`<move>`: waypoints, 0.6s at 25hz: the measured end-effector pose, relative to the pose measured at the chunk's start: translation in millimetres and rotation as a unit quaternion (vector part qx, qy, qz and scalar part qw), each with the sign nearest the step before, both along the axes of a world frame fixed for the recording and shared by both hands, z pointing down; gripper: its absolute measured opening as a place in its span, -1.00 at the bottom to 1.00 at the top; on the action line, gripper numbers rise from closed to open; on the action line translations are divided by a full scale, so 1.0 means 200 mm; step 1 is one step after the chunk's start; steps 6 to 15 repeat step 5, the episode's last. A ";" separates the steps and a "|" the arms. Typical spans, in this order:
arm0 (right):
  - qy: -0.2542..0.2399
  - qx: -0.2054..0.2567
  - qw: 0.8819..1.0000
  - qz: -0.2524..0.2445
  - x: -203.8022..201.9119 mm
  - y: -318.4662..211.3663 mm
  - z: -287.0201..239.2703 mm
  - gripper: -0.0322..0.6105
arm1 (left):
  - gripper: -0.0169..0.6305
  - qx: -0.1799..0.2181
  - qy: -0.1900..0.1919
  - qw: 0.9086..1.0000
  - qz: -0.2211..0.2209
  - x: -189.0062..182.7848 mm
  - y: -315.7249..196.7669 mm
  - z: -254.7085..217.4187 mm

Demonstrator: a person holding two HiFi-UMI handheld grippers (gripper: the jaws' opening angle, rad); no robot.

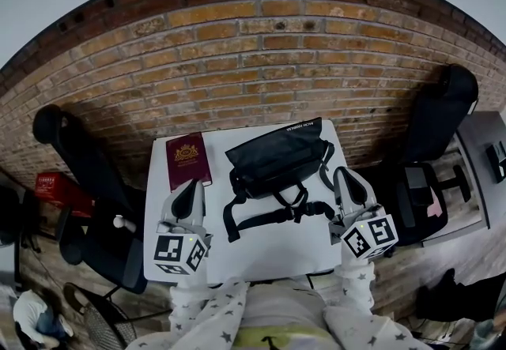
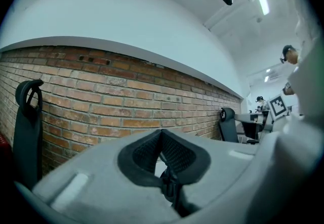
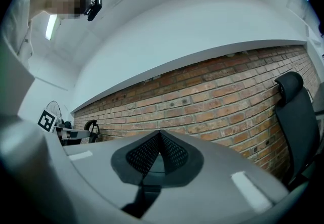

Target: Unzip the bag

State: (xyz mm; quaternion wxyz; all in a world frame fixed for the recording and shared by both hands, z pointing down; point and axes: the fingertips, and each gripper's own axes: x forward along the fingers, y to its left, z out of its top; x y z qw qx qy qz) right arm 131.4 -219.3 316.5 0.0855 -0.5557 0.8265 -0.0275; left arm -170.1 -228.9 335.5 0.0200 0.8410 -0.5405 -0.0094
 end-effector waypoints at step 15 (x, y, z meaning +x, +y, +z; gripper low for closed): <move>0.005 0.000 1.000 0.002 0.01 0.00 0.00 -0.88 | -0.95 -0.002 -0.009 1.000 -0.001 0.01 0.00 0.00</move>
